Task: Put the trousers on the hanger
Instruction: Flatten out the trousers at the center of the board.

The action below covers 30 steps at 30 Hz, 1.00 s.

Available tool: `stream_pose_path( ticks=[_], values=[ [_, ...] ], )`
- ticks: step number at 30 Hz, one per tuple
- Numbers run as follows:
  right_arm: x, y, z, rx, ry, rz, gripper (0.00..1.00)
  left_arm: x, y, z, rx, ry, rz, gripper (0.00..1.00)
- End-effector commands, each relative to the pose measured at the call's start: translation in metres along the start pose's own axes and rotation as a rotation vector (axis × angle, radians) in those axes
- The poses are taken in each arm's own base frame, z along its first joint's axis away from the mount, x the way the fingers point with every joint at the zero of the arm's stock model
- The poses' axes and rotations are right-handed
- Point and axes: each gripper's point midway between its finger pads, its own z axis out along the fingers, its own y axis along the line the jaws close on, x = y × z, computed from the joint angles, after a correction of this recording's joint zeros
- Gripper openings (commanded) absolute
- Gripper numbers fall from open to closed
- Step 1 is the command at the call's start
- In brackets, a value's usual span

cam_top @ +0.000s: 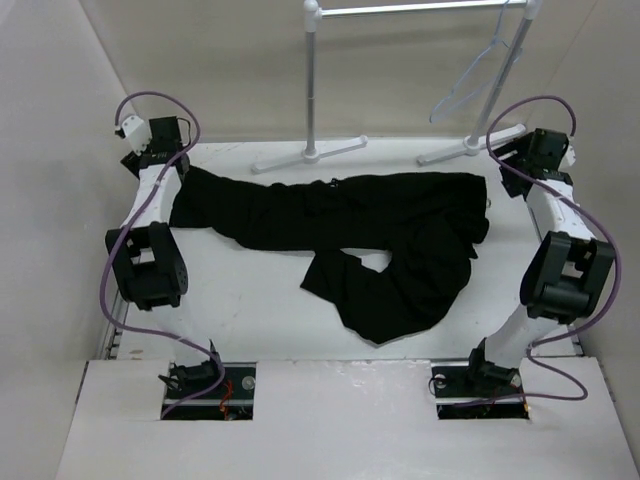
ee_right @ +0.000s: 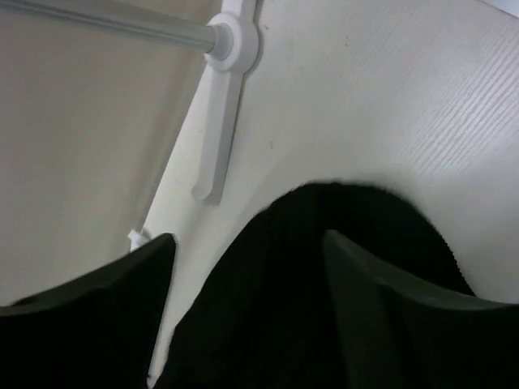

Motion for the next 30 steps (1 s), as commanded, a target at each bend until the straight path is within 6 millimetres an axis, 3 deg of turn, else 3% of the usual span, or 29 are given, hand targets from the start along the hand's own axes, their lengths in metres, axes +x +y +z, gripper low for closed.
stream_pose_path(
  ticks=[1, 3, 5, 9, 10, 12, 14, 17, 22, 24, 27, 30],
  values=[
    [-0.045, 0.075, -0.045, -0.199, -0.142, -0.029, 0.86, -0.056, -0.033, -0.052, 0.19, -0.09, -0.084, 0.64],
    [-0.035, 0.081, -0.07, -0.213, -0.155, -0.071, 0.85, -0.032, -0.034, -0.081, 0.25, -0.047, -0.049, 0.68],
    [-0.01, 0.082, -0.093, -0.228, -0.145, -0.121, 0.74, 0.015, -0.031, -0.117, 0.313, 0.02, 0.014, 0.68],
    [0.055, 0.047, -0.123, -0.194, -0.068, -0.18, 0.2, 0.154, -0.018, -0.206, 0.499, 0.269, 0.196, 0.54],
    [0.07, 0.033, -0.128, -0.175, -0.043, -0.189, 0.15, 0.189, -0.011, -0.227, 0.535, 0.344, 0.25, 0.51],
    [0.098, 0.008, -0.142, -0.15, 0.005, -0.197, 0.13, 0.249, 0.01, -0.261, 0.565, 0.488, 0.347, 0.5],
    [0.114, -0.01, -0.156, -0.147, 0.025, -0.216, 0.16, 0.287, 0.027, -0.284, 0.577, 0.579, 0.392, 0.5],
    [0.128, -0.043, -0.173, -0.118, 0.052, -0.234, 0.37, 0.323, 0.04, -0.304, 0.607, 0.647, 0.435, 0.57],
    [0.131, -0.088, -0.172, -0.024, 0.07, -0.222, 0.69, 0.358, 0.024, -0.319, 0.675, 0.712, 0.456, 0.61],
    [0.127, -0.099, -0.17, 0.01, 0.055, -0.22, 0.76, 0.37, 0.02, -0.324, 0.689, 0.741, 0.467, 0.58],
    [0.12, -0.12, -0.159, 0.074, 0.049, -0.18, 0.78, 0.383, 0.02, -0.316, 0.66, 0.744, 0.473, 0.43],
    [0.116, -0.135, -0.143, 0.108, 0.039, -0.15, 0.72, 0.38, 0.015, -0.306, 0.634, 0.723, 0.418, 0.14]
  ],
)
